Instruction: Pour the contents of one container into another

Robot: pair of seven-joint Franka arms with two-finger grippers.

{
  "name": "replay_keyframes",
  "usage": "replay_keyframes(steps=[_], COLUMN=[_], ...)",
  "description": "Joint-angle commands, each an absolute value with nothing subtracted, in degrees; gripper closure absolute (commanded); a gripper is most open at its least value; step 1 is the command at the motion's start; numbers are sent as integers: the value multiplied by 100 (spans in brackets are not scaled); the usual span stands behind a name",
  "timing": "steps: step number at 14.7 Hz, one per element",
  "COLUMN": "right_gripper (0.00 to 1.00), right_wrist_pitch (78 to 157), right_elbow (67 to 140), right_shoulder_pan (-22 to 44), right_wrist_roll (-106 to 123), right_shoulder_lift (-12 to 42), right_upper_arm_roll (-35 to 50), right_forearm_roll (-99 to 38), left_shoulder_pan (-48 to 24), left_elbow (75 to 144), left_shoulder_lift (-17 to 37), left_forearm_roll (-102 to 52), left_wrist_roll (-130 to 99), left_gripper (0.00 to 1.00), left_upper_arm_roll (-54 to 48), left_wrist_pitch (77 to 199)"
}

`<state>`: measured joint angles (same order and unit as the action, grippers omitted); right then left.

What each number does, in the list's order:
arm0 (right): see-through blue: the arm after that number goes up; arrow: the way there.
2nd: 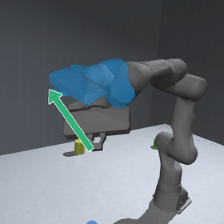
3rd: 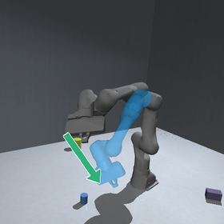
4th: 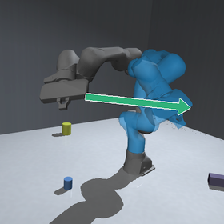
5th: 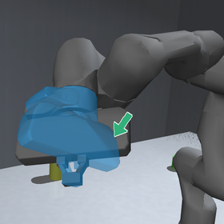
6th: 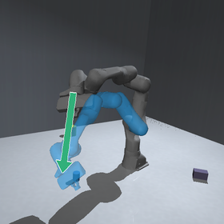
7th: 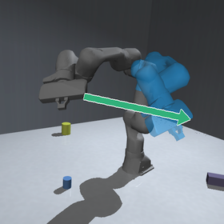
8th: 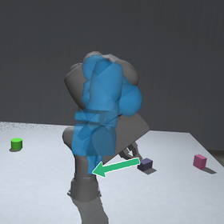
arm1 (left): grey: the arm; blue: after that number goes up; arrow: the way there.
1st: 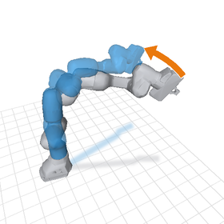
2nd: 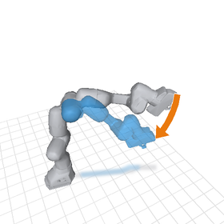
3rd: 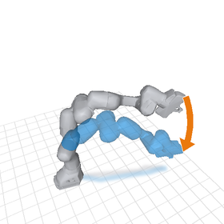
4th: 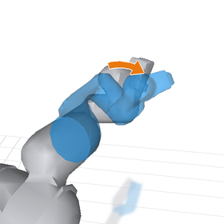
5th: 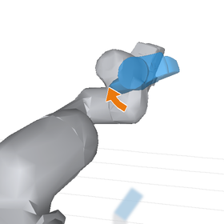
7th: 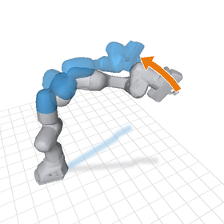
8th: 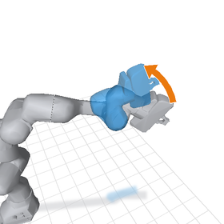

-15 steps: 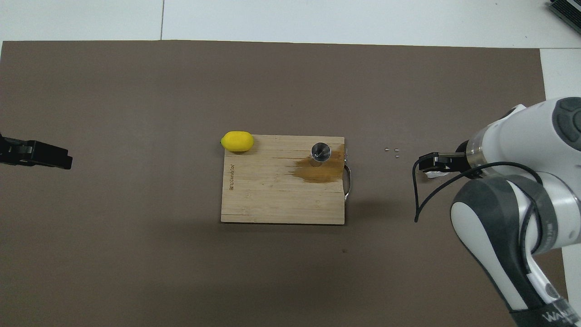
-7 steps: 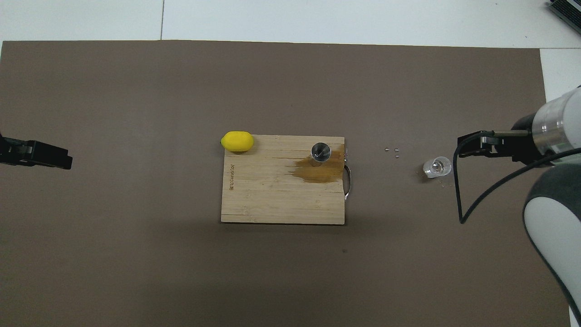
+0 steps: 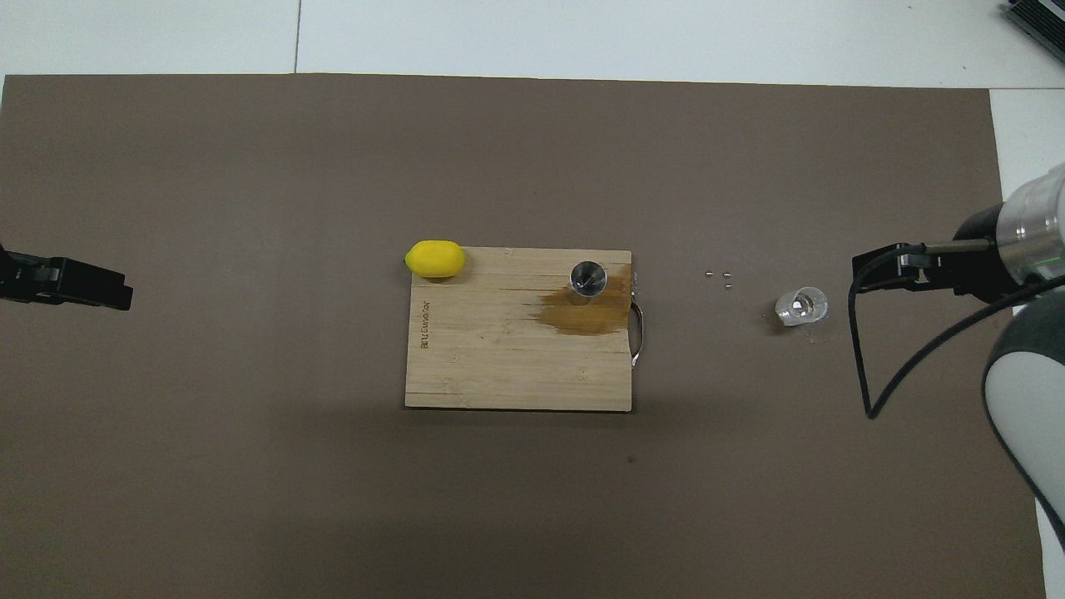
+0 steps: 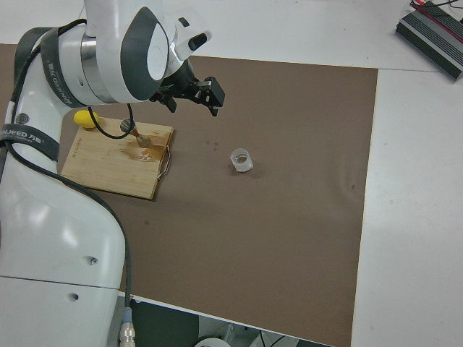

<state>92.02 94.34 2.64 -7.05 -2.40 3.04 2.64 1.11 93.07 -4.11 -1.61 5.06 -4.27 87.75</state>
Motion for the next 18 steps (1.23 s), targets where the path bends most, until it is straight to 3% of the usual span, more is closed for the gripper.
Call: replay_keyframes(steps=[1, 18], right_gripper=[0, 0], right_wrist_pitch=[8974, 8569], right_elbow=[9220, 9176], right_shoulder_pan=[124, 123], right_wrist_roll=[-501, -1195], right_shoulder_lift=[-115, -105], right_upper_arm_roll=[334, 352], right_forearm_roll=[360, 211], left_shoulder_pan=[167, 167], left_elbow=[9325, 9325], left_shoulder_lift=[-448, -448], left_forearm_roll=[-105, -105], left_wrist_roll=[554, 554], left_gripper=[0, 0], left_upper_arm_roll=[-457, -457], left_wrist_pitch=[8701, 8701])
